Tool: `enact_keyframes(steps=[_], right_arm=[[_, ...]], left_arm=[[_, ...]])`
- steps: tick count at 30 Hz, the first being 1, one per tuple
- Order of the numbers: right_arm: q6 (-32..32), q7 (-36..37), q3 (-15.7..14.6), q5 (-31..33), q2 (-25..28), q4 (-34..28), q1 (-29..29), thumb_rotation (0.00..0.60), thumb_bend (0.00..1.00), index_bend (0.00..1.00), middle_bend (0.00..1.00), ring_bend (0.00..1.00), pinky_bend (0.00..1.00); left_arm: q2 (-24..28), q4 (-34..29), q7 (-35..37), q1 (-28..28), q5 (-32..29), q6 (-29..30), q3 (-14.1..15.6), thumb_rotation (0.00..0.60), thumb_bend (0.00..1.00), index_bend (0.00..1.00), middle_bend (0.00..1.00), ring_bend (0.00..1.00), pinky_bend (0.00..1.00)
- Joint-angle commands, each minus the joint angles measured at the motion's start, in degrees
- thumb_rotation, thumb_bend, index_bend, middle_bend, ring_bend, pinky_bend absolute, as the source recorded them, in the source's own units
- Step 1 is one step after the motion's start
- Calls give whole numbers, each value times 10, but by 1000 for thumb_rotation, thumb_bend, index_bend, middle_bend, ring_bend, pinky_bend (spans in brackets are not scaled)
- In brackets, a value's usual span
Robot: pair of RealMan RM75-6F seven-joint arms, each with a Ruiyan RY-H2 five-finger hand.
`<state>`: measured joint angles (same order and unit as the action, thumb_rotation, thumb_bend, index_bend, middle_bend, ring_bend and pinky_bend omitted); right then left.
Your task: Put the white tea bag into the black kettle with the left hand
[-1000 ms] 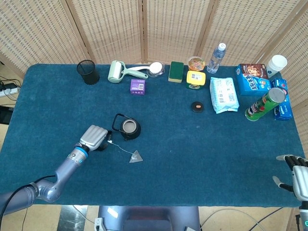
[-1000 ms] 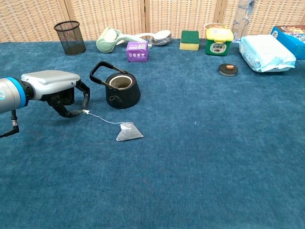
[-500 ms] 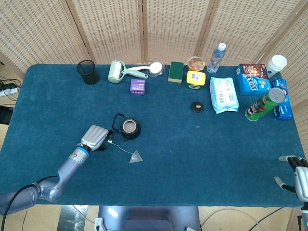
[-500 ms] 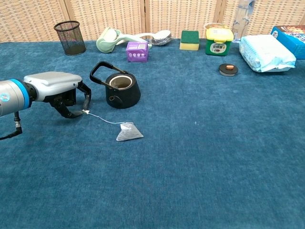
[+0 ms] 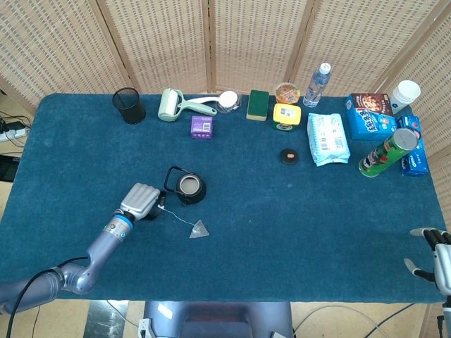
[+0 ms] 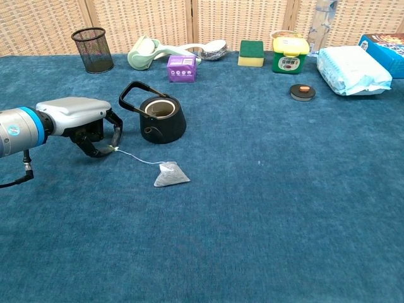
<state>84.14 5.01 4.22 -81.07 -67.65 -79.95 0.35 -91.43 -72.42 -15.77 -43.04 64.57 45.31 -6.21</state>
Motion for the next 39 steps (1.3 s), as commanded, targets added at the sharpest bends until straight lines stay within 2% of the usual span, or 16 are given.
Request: enact_keyframes(steps=[1, 9, 16, 27, 33, 39], right_arm=[[0, 1, 1, 1, 0, 1, 0, 600, 242, 342, 341, 289, 266], [-4, 3, 1, 2, 0, 3, 1, 600, 243, 341, 341, 290, 267], [-3, 5, 1, -1, -1, 4, 1, 600, 243, 342, 341, 290, 267], [-2, 18, 1, -10, -3, 10, 4, 600, 243, 342, 341, 289, 267], [-7, 38, -2, -11, -12, 28, 3, 600, 242, 342, 341, 289, 267], [-7, 56, -3, -13, -20, 45, 2, 600, 243, 341, 341, 290, 267]], left_arm=[[-1, 1, 2, 0, 0, 1, -1, 600, 443, 528, 1000, 1000, 1000], [-4, 4, 1, -2, -6, -1, 0, 600, 470, 586, 1000, 1000, 1000], [3, -7, 9, -1, -3, 7, -5, 600, 470, 592, 1000, 1000, 1000], [80, -125, 81, 12, 41, 75, -49, 600, 470, 602, 1000, 1000, 1000], [98, -168, 144, 12, 40, 86, -82, 600, 471, 602, 1000, 1000, 1000], [101, -184, 165, -3, 29, 72, -98, 600, 470, 602, 1000, 1000, 1000]])
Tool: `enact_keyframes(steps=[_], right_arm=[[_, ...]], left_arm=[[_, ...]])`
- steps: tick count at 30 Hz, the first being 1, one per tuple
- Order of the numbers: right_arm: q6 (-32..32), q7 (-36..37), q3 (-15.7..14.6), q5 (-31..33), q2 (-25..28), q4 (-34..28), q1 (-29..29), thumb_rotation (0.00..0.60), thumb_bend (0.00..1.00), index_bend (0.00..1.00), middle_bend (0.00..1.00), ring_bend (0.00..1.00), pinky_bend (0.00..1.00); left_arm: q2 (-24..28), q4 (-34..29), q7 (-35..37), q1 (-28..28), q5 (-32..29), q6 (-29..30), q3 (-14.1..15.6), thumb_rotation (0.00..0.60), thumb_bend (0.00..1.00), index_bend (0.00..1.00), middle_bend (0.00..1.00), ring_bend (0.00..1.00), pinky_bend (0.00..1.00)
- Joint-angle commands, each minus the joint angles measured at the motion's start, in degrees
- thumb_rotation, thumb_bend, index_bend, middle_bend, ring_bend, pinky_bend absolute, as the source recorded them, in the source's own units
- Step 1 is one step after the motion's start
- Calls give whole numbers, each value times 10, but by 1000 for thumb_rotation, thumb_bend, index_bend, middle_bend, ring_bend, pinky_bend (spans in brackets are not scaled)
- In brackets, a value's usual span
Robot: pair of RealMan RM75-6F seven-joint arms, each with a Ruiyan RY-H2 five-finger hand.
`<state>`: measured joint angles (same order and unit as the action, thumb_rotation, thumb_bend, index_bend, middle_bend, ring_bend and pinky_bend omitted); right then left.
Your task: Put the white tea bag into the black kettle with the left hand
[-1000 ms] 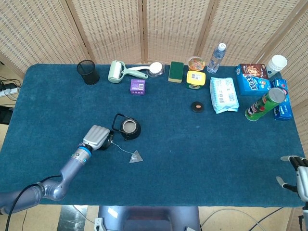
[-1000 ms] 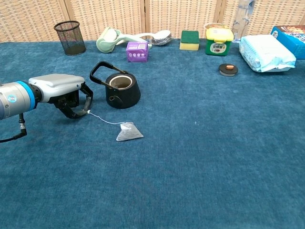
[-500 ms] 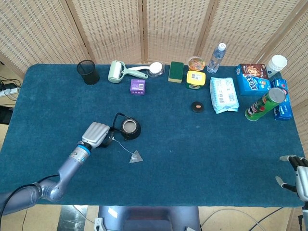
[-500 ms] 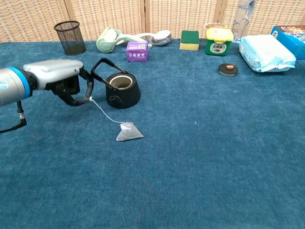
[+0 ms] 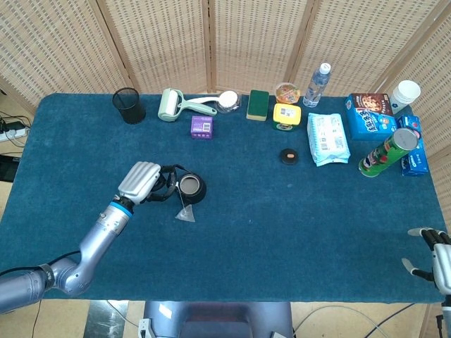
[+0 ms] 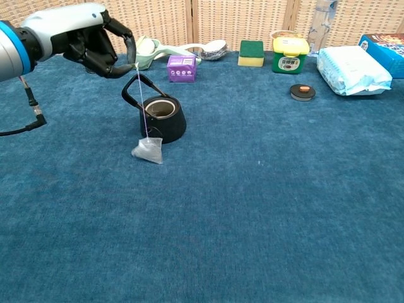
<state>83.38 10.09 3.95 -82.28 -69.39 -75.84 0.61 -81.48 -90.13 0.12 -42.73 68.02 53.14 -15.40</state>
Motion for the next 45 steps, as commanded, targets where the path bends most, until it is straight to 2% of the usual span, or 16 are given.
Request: enact_keyframes(steps=[1, 9, 21, 36, 45], right_arm=[[1, 7, -1, 0, -3, 7, -2, 600, 243, 341, 341, 290, 267], [-2, 22, -3, 0, -8, 19, -4, 600, 242, 341, 341, 290, 267], [-10, 34, -2, 6, -13, 34, -5, 600, 243, 342, 341, 290, 267], [-16, 25, -1, 10, -10, 26, -4, 600, 243, 341, 341, 290, 272], [-17, 8, 1, 13, -5, 9, -4, 600, 243, 342, 341, 290, 272]], left_arm=[[1, -8, 7, -8, -8, -7, -9, 600, 470, 602, 1000, 1000, 1000], [4, -27, 27, -28, -32, -18, -34, 600, 471, 602, 1000, 1000, 1000], [7, -29, 14, -55, -61, -8, -61, 600, 470, 602, 1000, 1000, 1000], [25, -21, 20, -48, -76, -7, -47, 600, 471, 602, 1000, 1000, 1000], [19, 10, 33, -48, -74, -5, -44, 600, 471, 602, 1000, 1000, 1000]])
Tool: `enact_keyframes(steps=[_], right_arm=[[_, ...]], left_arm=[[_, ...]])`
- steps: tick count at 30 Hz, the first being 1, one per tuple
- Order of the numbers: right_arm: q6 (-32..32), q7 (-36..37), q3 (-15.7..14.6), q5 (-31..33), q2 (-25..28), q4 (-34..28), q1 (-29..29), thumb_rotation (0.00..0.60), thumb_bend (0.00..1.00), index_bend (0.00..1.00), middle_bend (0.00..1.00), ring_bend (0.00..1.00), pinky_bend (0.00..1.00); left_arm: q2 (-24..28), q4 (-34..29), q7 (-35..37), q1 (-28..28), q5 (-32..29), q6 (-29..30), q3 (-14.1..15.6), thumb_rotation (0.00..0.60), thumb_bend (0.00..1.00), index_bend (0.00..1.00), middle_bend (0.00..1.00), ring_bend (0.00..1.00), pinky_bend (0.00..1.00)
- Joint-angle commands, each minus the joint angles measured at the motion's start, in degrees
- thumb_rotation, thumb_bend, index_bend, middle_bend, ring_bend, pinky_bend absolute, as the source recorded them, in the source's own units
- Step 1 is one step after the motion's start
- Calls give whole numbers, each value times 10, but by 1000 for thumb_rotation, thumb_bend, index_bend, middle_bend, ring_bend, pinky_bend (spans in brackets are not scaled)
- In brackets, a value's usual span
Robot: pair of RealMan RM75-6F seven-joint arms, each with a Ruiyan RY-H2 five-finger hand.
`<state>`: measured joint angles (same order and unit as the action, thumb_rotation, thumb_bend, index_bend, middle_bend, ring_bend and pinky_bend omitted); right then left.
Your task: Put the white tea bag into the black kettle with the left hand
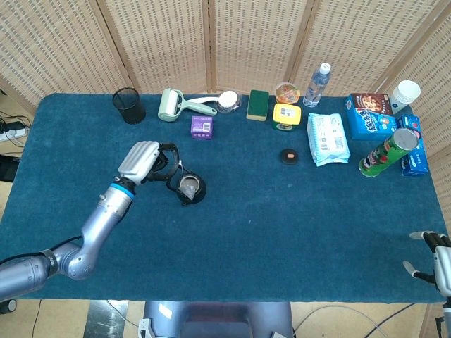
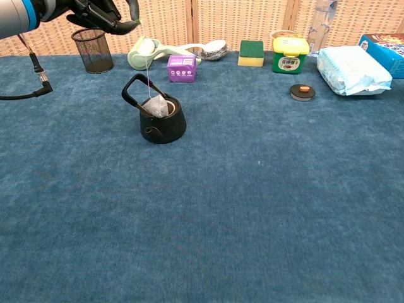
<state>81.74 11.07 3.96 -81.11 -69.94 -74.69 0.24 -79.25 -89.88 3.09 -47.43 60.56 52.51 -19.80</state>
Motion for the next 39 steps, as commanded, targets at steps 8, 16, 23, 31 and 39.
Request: enact_keyframes(steps=[8, 16, 23, 31, 39], right_arm=[[-3, -13, 1, 6, 5, -14, 0, 600, 243, 342, 341, 290, 273], [-8, -21, 2, 9, 8, -23, 2, 600, 242, 341, 341, 289, 273], [-8, -21, 3, 10, 7, -23, 1, 600, 243, 342, 341, 290, 273], [-7, -12, 2, 11, 6, -16, -1, 600, 242, 342, 341, 290, 272], [-3, 2, 1, 11, 3, -5, -6, 600, 242, 342, 341, 290, 273]], left_arm=[[-12, 42, 10, -6, -10, 0, -5, 600, 471, 602, 1000, 1000, 1000], [-21, 62, 18, -9, -10, -3, -5, 600, 470, 602, 1000, 1000, 1000], [-24, 60, 23, -11, -2, -16, 5, 600, 470, 602, 1000, 1000, 1000], [-20, 33, 27, -10, 21, -18, 16, 600, 471, 602, 1000, 1000, 1000], [-23, 16, 13, -17, 31, -23, 25, 600, 470, 602, 1000, 1000, 1000]])
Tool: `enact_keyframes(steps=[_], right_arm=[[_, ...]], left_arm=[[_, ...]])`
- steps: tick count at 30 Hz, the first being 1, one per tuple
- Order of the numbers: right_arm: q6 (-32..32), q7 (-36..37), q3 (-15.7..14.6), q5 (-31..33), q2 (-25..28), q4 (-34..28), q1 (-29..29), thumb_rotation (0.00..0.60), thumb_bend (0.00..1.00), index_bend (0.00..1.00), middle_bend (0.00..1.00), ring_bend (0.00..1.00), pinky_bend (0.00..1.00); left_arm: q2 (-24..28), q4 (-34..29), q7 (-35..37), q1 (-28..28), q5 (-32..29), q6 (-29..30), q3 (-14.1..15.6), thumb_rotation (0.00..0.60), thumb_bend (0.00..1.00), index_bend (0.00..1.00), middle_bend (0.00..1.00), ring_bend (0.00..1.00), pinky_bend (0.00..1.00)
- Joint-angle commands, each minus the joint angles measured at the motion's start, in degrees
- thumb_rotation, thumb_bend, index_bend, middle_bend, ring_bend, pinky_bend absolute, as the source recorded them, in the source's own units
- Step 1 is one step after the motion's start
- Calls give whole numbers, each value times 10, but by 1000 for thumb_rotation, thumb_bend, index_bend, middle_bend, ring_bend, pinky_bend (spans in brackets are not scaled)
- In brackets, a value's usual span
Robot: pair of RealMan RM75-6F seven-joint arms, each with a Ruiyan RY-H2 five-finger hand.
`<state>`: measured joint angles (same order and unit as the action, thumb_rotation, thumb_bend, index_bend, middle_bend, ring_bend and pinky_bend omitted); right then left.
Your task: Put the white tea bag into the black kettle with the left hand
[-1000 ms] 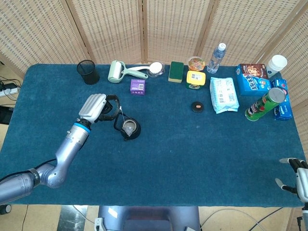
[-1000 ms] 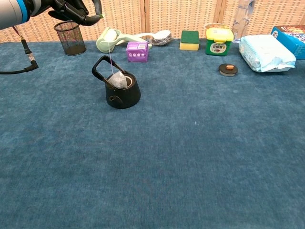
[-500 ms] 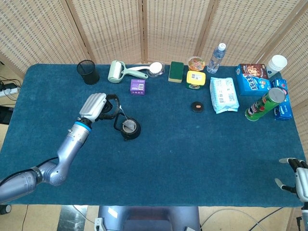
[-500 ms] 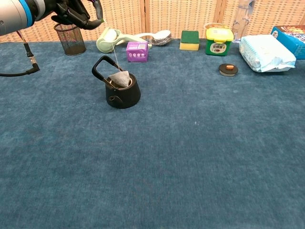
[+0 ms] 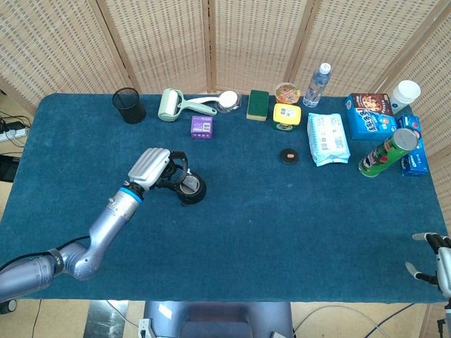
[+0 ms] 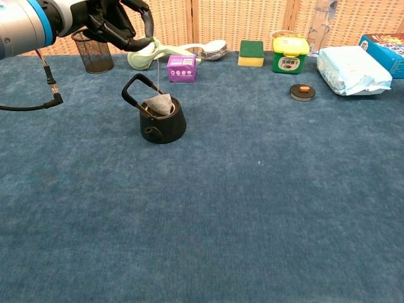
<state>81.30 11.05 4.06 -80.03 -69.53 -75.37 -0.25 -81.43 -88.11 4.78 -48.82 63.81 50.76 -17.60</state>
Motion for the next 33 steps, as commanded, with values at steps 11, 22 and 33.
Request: enact_keyframes(steps=[11, 22, 33], right_arm=[[-1, 22, -2, 3, -5, 21, -8, 600, 243, 342, 341, 290, 273], [-2, 24, -2, 0, -5, 21, -8, 600, 242, 342, 341, 290, 273], [-8, 31, -6, -1, -5, 23, -9, 600, 243, 342, 343, 290, 275]], left_arm=[[16, -23, -65, -42, -26, -96, 41, 600, 470, 518, 1000, 1000, 1000], [57, -51, -100, -66, -55, -132, 60, 600, 529, 279, 1000, 1000, 1000], [91, -83, -194, -102, -150, -124, 91, 600, 900, 264, 1000, 1000, 1000]])
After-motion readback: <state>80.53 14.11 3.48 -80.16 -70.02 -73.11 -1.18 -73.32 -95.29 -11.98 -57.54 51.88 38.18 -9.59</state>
